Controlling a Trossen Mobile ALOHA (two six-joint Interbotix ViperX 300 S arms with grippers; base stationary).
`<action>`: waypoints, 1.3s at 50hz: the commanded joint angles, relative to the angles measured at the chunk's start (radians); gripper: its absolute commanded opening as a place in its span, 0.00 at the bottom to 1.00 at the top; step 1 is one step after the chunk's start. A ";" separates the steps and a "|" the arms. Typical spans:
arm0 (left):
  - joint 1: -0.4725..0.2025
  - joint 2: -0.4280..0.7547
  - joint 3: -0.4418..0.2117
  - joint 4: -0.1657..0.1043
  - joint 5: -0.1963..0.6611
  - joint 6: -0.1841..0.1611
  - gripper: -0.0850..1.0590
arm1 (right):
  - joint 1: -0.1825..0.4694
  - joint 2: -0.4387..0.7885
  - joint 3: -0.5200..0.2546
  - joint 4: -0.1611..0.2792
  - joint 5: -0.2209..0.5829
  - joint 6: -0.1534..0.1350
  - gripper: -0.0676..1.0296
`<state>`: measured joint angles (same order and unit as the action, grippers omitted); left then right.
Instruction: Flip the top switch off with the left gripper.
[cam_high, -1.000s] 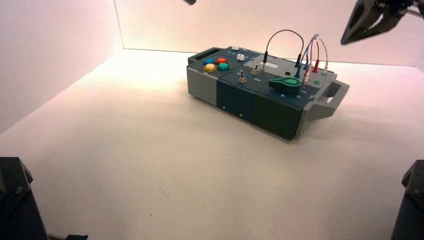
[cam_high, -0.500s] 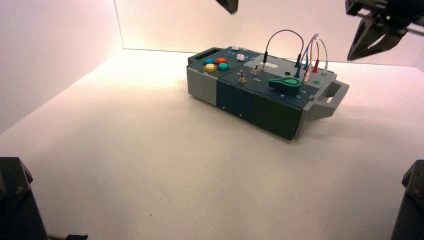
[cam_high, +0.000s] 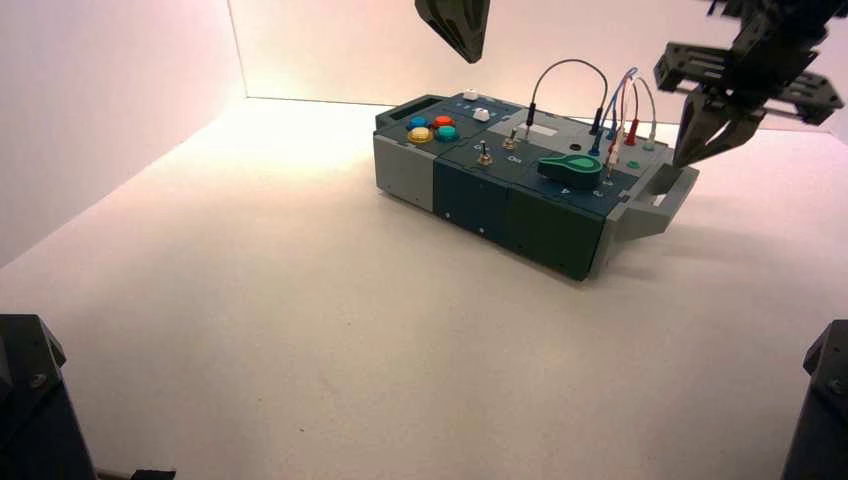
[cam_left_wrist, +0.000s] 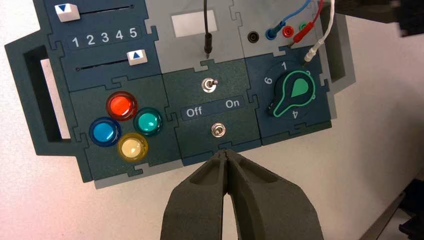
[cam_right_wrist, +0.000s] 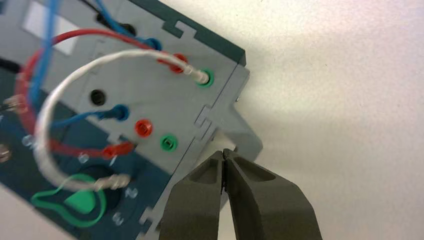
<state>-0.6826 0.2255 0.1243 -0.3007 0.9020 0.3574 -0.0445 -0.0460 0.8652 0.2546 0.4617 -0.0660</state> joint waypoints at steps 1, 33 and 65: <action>-0.003 -0.020 -0.031 0.000 -0.005 0.005 0.05 | -0.002 0.028 -0.046 -0.005 -0.005 -0.008 0.04; -0.014 0.028 -0.055 -0.005 0.003 0.003 0.05 | 0.005 0.103 -0.077 -0.084 0.086 -0.026 0.04; -0.058 0.123 -0.149 -0.008 0.009 -0.025 0.05 | 0.014 0.100 -0.046 -0.104 0.067 -0.028 0.04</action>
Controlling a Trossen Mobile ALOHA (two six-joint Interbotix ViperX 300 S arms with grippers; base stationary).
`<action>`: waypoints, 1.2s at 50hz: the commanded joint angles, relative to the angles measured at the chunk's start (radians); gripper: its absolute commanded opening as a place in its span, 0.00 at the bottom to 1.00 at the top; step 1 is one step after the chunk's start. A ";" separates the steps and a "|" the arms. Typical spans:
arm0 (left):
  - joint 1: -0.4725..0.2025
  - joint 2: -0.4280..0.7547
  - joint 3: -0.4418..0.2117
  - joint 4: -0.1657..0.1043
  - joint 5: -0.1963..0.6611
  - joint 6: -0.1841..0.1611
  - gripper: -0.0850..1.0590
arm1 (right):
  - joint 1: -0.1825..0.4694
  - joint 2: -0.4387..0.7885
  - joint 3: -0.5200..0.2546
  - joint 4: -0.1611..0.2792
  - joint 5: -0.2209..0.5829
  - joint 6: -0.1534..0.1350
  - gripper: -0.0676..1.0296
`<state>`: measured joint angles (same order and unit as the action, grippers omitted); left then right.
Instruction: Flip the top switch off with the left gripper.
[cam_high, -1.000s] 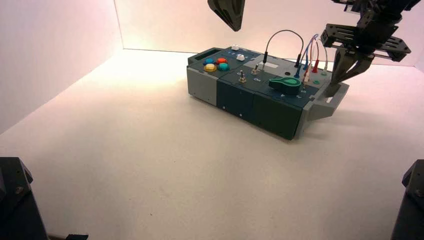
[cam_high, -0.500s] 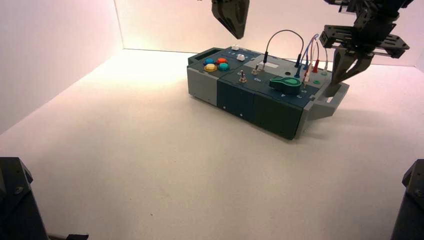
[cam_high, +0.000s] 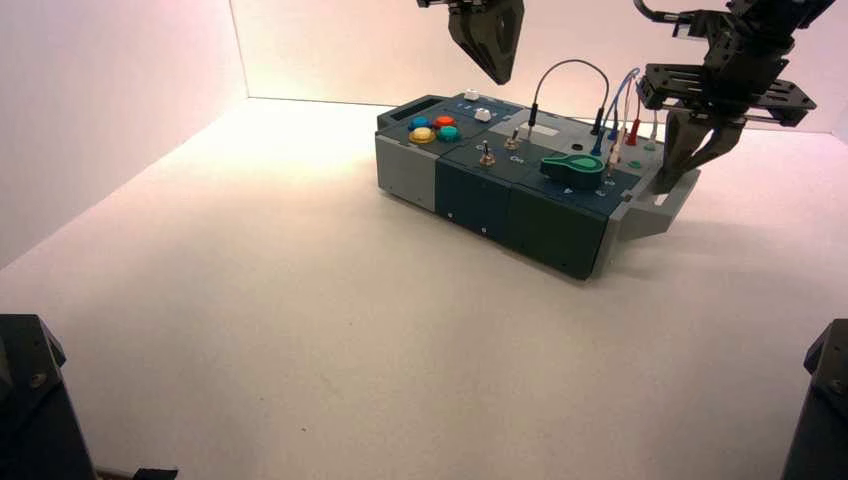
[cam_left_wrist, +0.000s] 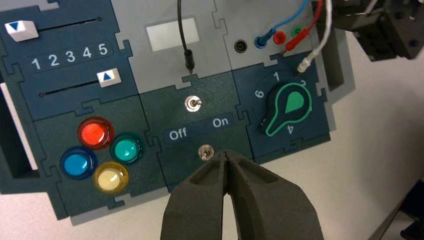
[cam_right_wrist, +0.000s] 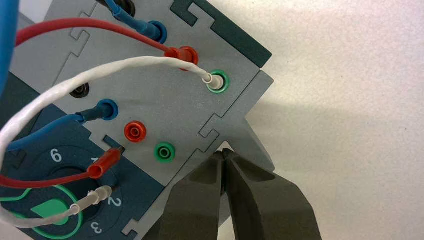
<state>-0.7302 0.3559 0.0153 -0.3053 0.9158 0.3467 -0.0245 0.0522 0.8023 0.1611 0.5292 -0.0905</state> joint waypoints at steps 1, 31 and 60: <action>-0.012 -0.005 -0.041 -0.005 -0.005 -0.014 0.05 | -0.006 0.000 0.017 -0.011 0.000 -0.003 0.04; -0.023 0.110 -0.109 -0.003 -0.021 -0.055 0.05 | -0.006 -0.012 0.041 -0.011 -0.025 -0.003 0.04; -0.034 0.161 -0.156 -0.003 -0.040 -0.084 0.05 | -0.006 -0.012 0.046 -0.011 -0.029 0.000 0.04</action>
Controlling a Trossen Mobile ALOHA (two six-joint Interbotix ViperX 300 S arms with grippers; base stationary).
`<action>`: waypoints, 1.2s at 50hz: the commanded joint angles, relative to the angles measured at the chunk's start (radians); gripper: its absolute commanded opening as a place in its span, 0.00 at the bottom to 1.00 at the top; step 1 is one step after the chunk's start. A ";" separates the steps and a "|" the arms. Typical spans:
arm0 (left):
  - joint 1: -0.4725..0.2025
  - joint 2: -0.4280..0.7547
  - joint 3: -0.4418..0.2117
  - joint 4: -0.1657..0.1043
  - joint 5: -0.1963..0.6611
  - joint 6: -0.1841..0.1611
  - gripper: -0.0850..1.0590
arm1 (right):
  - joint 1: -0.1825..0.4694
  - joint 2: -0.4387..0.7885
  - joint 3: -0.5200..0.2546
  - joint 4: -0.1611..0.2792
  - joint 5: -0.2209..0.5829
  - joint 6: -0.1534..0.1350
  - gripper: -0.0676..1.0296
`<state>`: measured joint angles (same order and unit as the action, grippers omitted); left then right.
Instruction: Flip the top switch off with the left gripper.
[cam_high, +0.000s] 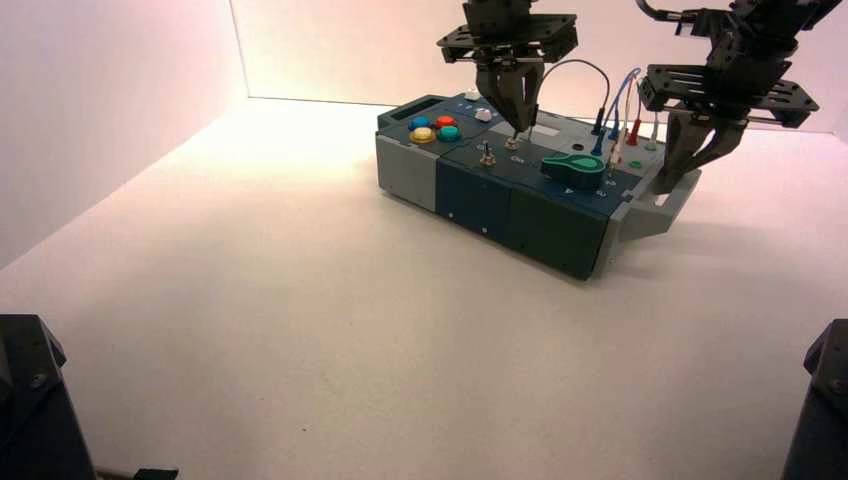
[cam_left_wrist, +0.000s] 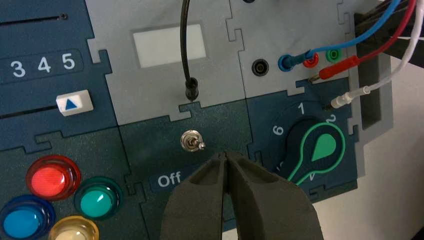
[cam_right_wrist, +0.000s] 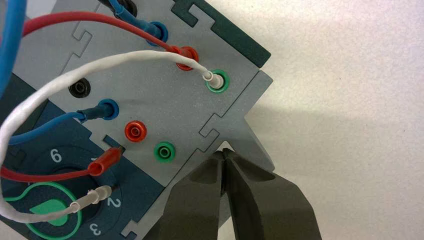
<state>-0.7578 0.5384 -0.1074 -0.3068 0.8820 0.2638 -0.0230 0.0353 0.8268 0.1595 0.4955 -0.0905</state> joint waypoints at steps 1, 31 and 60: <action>-0.006 -0.020 -0.035 -0.002 -0.005 -0.002 0.05 | -0.008 0.005 0.020 -0.009 0.005 0.000 0.04; -0.006 0.034 -0.087 0.009 0.020 -0.003 0.05 | -0.008 0.006 0.021 -0.009 -0.003 0.000 0.04; 0.014 0.041 -0.101 0.077 0.020 -0.046 0.05 | -0.011 0.011 0.021 -0.009 -0.005 -0.002 0.04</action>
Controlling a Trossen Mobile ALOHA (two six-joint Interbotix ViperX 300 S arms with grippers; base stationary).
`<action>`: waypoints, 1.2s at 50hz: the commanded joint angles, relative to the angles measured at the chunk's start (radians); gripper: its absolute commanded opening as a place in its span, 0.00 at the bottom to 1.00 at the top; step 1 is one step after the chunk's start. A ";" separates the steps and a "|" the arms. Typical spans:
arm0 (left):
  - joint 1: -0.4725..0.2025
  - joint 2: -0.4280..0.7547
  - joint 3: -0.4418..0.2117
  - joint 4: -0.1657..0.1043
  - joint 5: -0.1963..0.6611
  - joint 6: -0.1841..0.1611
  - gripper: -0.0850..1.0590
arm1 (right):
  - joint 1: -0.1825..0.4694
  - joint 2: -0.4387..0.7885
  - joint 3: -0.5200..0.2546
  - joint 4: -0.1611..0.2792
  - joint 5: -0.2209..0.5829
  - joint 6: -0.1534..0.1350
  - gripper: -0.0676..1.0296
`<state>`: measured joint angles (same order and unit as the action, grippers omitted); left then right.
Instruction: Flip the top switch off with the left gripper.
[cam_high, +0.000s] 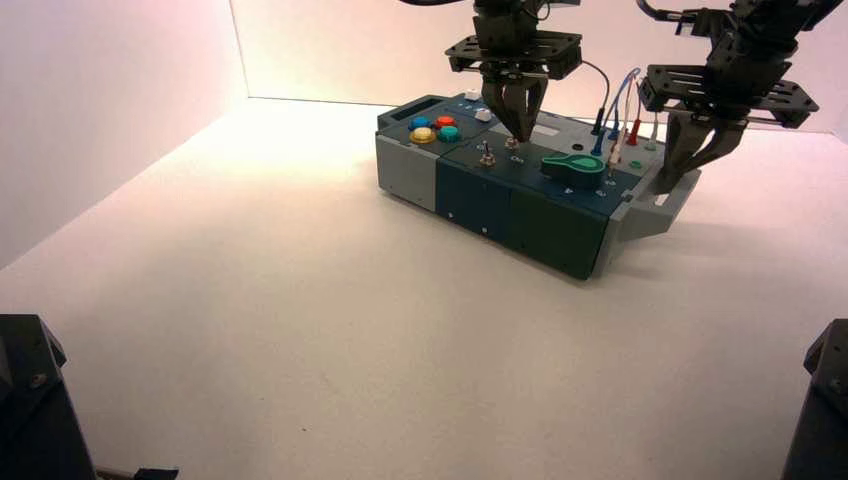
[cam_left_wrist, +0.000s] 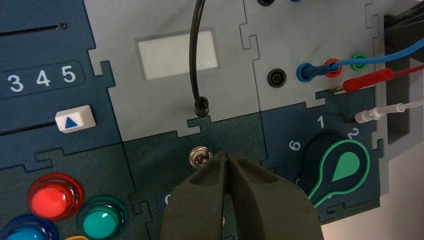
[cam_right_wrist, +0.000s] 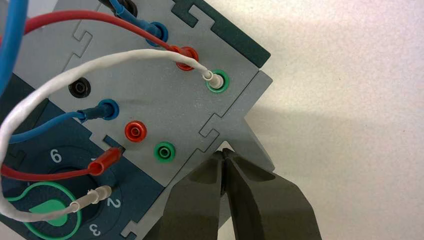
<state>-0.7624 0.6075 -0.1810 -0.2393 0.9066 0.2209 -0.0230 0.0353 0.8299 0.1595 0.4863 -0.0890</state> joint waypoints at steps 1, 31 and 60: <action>0.018 -0.028 -0.028 0.009 -0.005 -0.003 0.05 | -0.011 0.011 0.018 -0.009 0.005 -0.002 0.04; 0.063 -0.037 -0.021 0.023 -0.005 -0.006 0.05 | -0.012 0.011 0.017 -0.008 0.003 -0.003 0.04; 0.087 -0.031 -0.021 0.049 -0.006 -0.008 0.05 | -0.012 0.014 0.017 -0.009 -0.003 -0.002 0.04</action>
<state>-0.7317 0.6075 -0.1841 -0.2086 0.9066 0.2132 -0.0230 0.0368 0.8314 0.1595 0.4817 -0.0890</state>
